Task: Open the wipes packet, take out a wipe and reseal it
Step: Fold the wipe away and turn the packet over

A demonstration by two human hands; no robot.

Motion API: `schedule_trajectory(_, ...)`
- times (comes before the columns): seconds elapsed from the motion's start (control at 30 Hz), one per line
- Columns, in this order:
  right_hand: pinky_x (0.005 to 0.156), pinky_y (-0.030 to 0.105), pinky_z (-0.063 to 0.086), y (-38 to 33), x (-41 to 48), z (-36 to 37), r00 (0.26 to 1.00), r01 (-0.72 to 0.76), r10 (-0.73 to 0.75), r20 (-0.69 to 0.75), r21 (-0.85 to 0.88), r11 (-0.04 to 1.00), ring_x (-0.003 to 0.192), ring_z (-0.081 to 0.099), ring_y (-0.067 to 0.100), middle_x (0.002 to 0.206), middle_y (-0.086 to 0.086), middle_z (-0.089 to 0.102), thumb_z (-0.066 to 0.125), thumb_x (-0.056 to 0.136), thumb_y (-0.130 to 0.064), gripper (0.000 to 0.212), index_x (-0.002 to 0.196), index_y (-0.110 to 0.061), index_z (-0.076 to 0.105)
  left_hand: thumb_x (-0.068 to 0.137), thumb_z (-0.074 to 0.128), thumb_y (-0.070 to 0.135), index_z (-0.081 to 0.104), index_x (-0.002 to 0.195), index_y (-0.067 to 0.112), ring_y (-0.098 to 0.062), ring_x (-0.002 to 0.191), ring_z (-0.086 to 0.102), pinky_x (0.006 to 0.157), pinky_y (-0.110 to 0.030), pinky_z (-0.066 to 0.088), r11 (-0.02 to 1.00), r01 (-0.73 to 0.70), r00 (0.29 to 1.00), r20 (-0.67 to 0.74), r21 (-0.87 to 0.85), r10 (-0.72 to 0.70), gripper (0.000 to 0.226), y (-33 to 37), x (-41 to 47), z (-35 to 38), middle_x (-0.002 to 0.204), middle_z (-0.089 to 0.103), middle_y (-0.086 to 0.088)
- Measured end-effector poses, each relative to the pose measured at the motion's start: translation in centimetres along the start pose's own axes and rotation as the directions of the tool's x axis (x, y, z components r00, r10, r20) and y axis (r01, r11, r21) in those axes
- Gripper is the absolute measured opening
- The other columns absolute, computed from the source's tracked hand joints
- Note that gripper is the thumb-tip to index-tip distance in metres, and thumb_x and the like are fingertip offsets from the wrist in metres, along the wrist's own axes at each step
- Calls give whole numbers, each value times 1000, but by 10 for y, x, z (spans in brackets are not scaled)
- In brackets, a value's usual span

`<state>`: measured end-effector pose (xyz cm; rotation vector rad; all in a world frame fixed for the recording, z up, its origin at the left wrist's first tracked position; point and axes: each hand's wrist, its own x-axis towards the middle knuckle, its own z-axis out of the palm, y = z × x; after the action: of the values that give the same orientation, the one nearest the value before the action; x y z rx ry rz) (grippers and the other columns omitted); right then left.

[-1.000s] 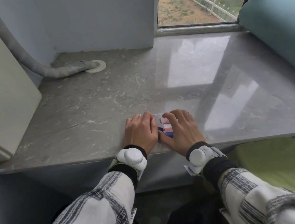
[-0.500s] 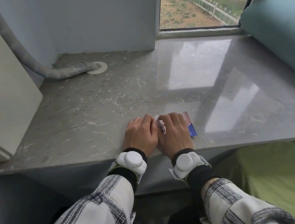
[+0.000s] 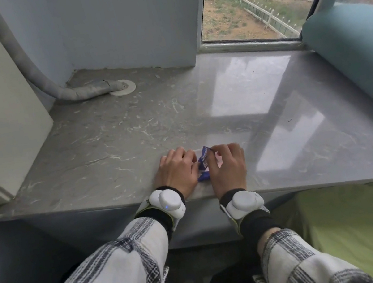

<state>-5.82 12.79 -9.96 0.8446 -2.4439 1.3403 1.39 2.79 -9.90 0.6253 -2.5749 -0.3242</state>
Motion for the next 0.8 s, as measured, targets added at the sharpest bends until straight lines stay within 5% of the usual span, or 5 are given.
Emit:
schedule_trajectory(0.3, 68, 28, 46, 31, 17, -26, 981, 65, -61, 184, -14, 998, 76, 56, 20, 84, 2, 55, 67, 82, -24, 10, 83, -14, 64, 80, 67, 23, 61, 83, 13, -31, 77, 54, 70, -41, 42, 1000, -19, 1000, 16, 5, 19, 12, 1, 0, -3, 83, 60, -10)
schedule_trajectory(0.43, 61, 15, 40, 39, 16, -32, 972, 69, -56, 229, -51, 996, 75, 55, 16, 85, 1, 56, 65, 83, -29, 16, 85, -13, 64, 79, 69, 21, 61, 81, 11, -32, 76, 55, 68, -43, 44, 999, -38, 999, 15, 13, 38, 12, 3, 1, -4, 81, 60, -11)
schedule_trajectory(0.8, 62, 24, 39, 35, 18, -31, 974, 31, -19, 225, -50, 998, 64, 50, 14, 78, -7, 51, 62, 85, -27, 12, 81, -15, 62, 71, 76, 14, 67, 79, 10, -30, 76, 59, 65, -38, 46, 969, -234, 972, 24, 80, 233, 13, 4, -4, -4, 81, 67, -9)
